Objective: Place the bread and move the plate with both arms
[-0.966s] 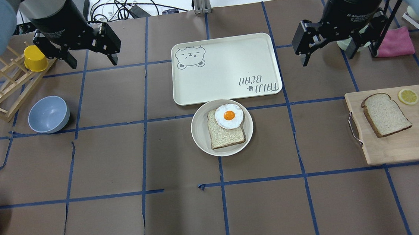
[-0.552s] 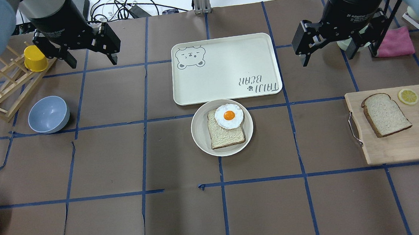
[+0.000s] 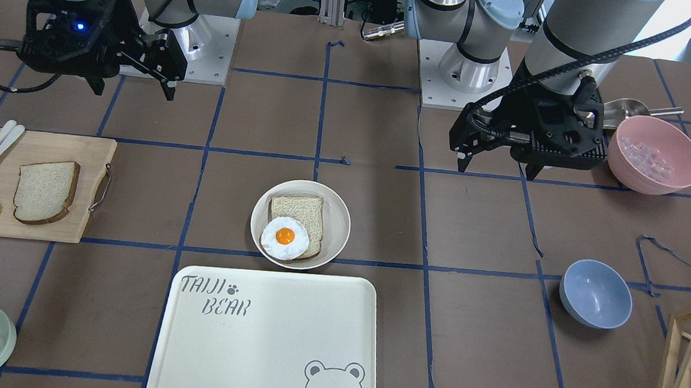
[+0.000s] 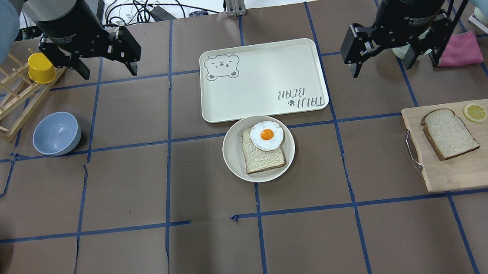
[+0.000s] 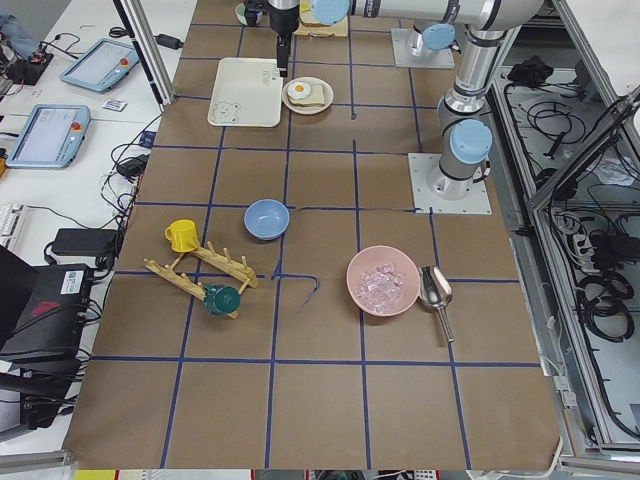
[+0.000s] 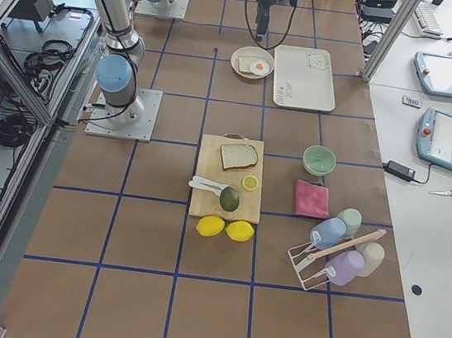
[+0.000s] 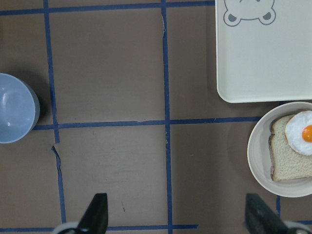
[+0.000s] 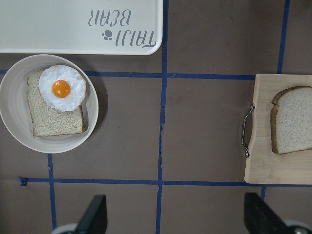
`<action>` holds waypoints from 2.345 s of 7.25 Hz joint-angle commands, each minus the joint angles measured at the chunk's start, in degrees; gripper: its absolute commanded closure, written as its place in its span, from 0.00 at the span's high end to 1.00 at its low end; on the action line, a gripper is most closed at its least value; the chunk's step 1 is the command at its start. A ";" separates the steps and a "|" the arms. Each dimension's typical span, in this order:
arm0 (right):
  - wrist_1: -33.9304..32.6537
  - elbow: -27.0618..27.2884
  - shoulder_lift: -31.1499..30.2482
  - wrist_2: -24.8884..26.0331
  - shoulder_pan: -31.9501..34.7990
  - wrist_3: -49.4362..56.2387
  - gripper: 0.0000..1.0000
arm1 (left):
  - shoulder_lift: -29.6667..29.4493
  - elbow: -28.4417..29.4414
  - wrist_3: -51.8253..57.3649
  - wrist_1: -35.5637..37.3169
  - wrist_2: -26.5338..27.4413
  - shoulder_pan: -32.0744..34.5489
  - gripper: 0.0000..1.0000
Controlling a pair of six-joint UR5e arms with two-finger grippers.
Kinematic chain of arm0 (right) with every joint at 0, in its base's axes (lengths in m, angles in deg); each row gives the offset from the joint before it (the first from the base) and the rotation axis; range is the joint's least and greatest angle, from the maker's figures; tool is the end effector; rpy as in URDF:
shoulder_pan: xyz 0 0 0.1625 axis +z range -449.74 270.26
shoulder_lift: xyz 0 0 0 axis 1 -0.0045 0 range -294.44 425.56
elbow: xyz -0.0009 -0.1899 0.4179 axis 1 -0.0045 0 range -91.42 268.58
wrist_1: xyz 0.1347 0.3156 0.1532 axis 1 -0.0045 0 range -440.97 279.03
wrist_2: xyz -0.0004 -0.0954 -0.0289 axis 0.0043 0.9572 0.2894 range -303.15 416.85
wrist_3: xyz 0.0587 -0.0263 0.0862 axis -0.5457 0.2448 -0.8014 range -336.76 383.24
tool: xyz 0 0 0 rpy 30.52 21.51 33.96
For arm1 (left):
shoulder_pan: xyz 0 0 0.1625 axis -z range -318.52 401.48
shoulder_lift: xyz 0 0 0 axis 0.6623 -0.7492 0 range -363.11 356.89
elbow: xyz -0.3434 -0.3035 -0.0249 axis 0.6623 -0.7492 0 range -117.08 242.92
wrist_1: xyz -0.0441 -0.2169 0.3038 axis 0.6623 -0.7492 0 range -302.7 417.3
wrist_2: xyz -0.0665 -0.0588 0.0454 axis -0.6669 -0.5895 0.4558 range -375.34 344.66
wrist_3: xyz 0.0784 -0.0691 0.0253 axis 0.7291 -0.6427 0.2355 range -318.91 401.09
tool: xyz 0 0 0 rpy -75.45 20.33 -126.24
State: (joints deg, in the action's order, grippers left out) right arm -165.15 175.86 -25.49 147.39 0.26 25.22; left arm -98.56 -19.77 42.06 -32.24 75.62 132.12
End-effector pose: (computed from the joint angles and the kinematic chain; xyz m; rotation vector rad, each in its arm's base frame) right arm 0.1323 -0.4379 0.5335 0.0543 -3.1319 -0.0561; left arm -0.1371 -0.4973 0.5274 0.0435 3.1237 -0.0631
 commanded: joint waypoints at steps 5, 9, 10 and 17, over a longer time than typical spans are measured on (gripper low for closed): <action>0.16 0.00 0.00 0.26 0.00 -0.22 1.00 | 0.00 -0.01 0.00 0.25 0.01 -0.03 1.00; 0.59 0.00 0.00 -0.18 0.00 -0.49 1.00 | 0.00 -0.01 0.00 0.25 0.01 -0.03 1.00; 0.68 0.00 0.00 -0.27 -0.17 -0.49 1.00 | 0.00 -0.10 0.00 0.25 0.01 -0.03 1.00; -0.89 0.09 1.14 2.09 -2.97 -0.05 1.00 | -0.09 -0.10 0.09 0.25 -0.08 -0.30 1.00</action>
State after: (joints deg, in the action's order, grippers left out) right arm -165.64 175.93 -24.74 148.36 -1.14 25.29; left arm -98.61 -19.89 42.10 -31.99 75.55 131.90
